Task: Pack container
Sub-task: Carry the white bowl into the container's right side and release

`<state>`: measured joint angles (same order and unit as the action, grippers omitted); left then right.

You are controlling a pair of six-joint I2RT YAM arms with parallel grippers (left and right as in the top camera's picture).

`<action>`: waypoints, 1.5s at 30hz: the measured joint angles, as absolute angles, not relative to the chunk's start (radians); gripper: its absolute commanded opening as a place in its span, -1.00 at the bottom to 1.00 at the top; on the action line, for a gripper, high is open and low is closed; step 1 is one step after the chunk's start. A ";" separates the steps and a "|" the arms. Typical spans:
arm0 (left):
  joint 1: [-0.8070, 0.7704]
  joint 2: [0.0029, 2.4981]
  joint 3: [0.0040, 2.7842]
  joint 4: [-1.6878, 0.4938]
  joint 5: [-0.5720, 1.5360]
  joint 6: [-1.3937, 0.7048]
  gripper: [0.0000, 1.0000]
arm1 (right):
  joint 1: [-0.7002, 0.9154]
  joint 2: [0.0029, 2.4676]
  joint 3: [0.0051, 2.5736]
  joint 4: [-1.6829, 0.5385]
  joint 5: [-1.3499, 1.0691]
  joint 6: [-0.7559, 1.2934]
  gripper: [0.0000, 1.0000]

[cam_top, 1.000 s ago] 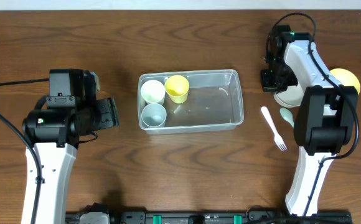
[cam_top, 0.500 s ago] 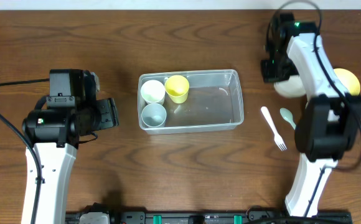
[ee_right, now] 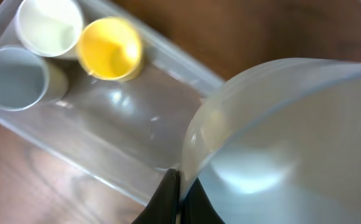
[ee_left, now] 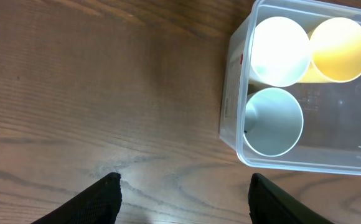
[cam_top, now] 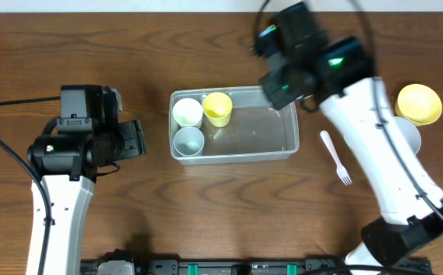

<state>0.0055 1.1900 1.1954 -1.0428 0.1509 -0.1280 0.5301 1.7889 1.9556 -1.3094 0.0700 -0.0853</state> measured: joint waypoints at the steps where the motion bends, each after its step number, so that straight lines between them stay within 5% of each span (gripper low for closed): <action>1: 0.006 1.190 1.195 -1.043 0.150 -0.128 0.32 | 0.550 1.797 1.932 -1.293 0.069 -0.077 -0.97; 27: 0.006 1.190 1.195 -1.043 0.150 -0.128 0.31 | 0.603 1.841 1.454 -0.915 0.049 -0.038 -0.94; 29: 0.006 1.190 1.195 -1.043 0.150 -0.128 0.32 | 0.603 1.841 1.451 -0.903 0.049 -0.038 -0.82; 31: 0.006 1.190 1.195 -1.043 0.150 -0.128 0.32 | 0.603 1.841 1.451 -0.892 0.049 -0.040 -0.42; 34: 0.006 1.190 1.195 -1.043 0.150 -0.128 0.32 | 0.603 1.841 1.451 -0.888 0.049 -0.039 -0.10; 45: 0.006 1.190 1.195 -1.043 0.150 -0.128 0.32 | 0.603 1.841 1.451 -0.888 0.051 -0.047 0.07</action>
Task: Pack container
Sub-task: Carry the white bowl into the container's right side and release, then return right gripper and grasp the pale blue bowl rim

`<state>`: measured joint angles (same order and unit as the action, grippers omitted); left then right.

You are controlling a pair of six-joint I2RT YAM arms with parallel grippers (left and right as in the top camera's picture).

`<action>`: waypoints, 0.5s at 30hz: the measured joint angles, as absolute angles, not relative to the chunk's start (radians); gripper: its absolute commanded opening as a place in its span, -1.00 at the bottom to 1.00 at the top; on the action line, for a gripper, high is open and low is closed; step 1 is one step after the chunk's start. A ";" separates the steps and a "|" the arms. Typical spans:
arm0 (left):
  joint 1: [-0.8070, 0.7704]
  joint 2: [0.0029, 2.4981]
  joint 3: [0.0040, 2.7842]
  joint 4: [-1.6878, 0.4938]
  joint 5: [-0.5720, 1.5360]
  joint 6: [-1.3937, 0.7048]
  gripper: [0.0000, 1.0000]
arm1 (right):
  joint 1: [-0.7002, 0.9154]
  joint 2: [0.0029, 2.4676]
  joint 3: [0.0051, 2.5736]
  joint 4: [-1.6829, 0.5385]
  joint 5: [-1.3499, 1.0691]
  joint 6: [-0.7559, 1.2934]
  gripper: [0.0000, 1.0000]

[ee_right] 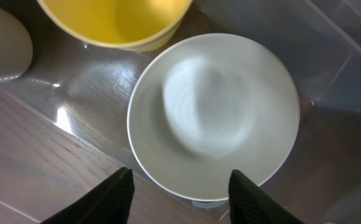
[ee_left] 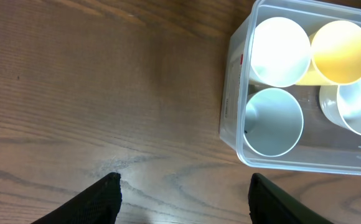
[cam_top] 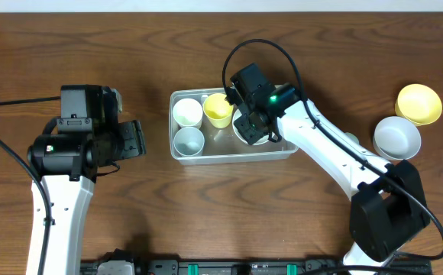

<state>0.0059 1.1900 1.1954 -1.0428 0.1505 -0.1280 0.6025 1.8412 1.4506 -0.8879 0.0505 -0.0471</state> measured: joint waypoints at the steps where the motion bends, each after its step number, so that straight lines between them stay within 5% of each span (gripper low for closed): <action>1: 0.006 1.190 1.195 -1.043 0.151 -0.128 0.32 | 0.603 1.841 1.451 -0.887 0.055 -0.045 0.10; 9: 0.006 1.190 1.195 -1.043 0.151 -0.128 0.32 | 0.543 1.823 1.528 -0.973 0.136 0.078 0.39; 15: 0.006 1.190 1.195 -1.043 0.150 -0.128 0.32 | 0.268 1.678 1.667 -1.067 0.152 0.201 0.53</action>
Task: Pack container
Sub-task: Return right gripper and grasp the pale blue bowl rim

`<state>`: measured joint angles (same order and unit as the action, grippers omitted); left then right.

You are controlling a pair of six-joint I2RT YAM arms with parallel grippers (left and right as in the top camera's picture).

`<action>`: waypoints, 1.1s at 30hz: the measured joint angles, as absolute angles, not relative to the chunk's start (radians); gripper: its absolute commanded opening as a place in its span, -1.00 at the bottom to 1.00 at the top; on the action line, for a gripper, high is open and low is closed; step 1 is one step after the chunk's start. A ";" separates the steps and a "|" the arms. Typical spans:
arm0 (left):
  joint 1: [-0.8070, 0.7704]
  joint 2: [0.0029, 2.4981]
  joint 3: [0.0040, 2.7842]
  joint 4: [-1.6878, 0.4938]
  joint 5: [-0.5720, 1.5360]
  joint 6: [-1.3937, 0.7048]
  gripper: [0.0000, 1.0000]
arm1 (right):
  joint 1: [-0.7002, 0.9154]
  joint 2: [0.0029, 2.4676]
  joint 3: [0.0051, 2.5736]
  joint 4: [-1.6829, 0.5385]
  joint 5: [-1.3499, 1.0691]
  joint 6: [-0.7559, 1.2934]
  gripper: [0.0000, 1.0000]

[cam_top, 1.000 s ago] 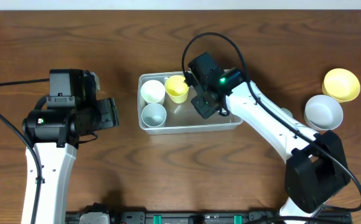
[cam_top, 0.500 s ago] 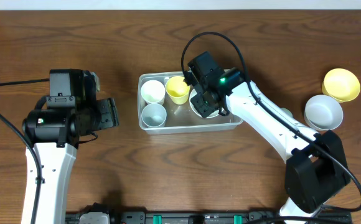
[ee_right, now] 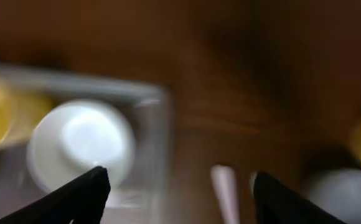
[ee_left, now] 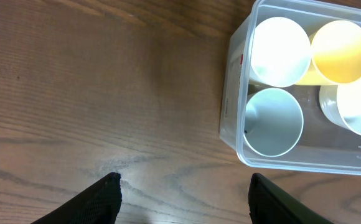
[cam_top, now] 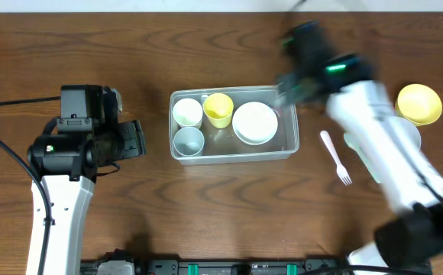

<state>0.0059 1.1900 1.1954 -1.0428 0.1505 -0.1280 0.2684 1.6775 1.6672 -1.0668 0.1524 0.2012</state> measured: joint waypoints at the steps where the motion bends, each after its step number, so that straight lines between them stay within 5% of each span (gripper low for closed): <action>1: 0.006 1.190 1.195 -1.043 0.151 -0.128 0.32 | 0.208 1.651 1.676 -1.087 0.151 0.214 0.54; 11: 0.006 1.190 1.195 -1.043 0.150 -0.128 0.32 | -0.185 1.694 1.572 -1.142 0.081 0.264 0.53; 25: 0.006 1.190 1.195 -1.044 0.150 -0.128 0.32 | -0.219 1.913 1.412 -1.041 0.052 0.271 0.50; 28: 0.006 1.190 1.195 -1.045 0.150 -0.128 0.32 | -0.219 1.942 1.412 -1.037 0.052 0.271 0.37; 33: 0.006 1.190 1.195 -1.047 0.150 -0.128 0.31 | -0.219 1.973 1.411 -1.039 0.049 0.276 -0.18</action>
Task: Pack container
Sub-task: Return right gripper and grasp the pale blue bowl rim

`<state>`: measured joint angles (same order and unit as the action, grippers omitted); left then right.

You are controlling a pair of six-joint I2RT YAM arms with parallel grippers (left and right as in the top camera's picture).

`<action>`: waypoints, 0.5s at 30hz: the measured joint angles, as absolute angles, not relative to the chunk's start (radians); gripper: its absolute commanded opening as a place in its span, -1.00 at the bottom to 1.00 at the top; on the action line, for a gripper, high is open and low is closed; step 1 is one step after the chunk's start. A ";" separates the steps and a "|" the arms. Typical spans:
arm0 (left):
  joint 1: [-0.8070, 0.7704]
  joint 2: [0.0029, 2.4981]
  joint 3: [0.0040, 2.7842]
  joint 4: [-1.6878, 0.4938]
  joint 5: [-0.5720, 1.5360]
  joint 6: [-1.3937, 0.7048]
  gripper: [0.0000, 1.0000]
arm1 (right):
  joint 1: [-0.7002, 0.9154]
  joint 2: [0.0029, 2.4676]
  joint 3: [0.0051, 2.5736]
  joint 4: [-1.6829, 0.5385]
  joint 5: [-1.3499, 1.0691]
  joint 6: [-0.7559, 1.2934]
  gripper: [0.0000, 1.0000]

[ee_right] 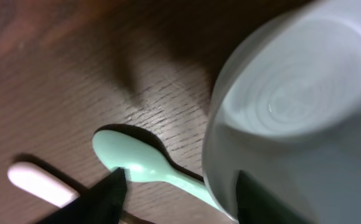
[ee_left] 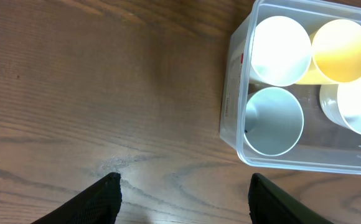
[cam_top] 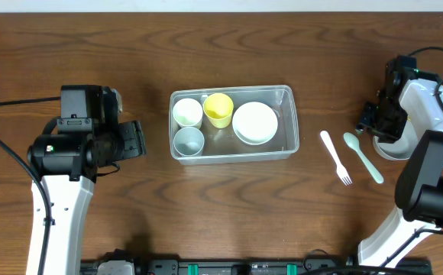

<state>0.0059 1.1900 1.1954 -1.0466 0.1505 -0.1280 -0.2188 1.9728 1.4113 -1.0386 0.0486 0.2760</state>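
The clear plastic container [cam_top: 233, 89] sits mid-table and holds a white cup [cam_top: 187, 112], a yellow cup [cam_top: 218, 107], a grey-blue cup [cam_top: 189, 140] and a white bowl [cam_top: 254, 123]. At the far right my right gripper [cam_top: 378, 126] is open at a grey bowl [ee_right: 292, 106]. The bowl's rim lies between the gripper's two fingers [ee_right: 109, 193]. My left gripper [ee_left: 183, 205] hangs open over bare wood left of the container [ee_left: 230, 118], holding nothing. The yellow bowl is hidden.
A mint spoon [ee_right: 131, 158] lies on the wood just left of the grey bowl, and a white fork [cam_top: 334, 156] lies left of the spoon [cam_top: 363, 156]. My right arm runs along the table's right edge.
My right gripper has gone from over the container's right end to the grey bowl at the far right. The arm now covers the yellow bowl. The left arm is unchanged.
First my right gripper held a white bowl above the container's right end. Then it stood open over that bowl, which lay in the container beside the three cups. It was then farther right, and now it straddles the grey bowl's rim.
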 measured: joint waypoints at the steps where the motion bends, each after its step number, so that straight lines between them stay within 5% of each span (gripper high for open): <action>1: 0.006 1.190 1.195 -1.047 0.150 -0.128 0.32 | -0.219 1.976 1.411 -1.039 0.049 0.278 -0.26; 8: 0.006 1.190 1.195 -1.047 0.150 -0.128 0.32 | -0.218 1.980 1.411 -1.039 0.048 0.279 -0.74; 15: 0.006 1.190 1.195 -1.047 0.151 -0.128 0.32 | -0.219 1.980 1.411 -1.038 0.048 0.280 -0.97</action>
<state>0.0059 1.1900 1.1954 -1.0473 0.1509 -0.1284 -0.2188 1.9800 1.4113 -1.0382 0.0483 0.2798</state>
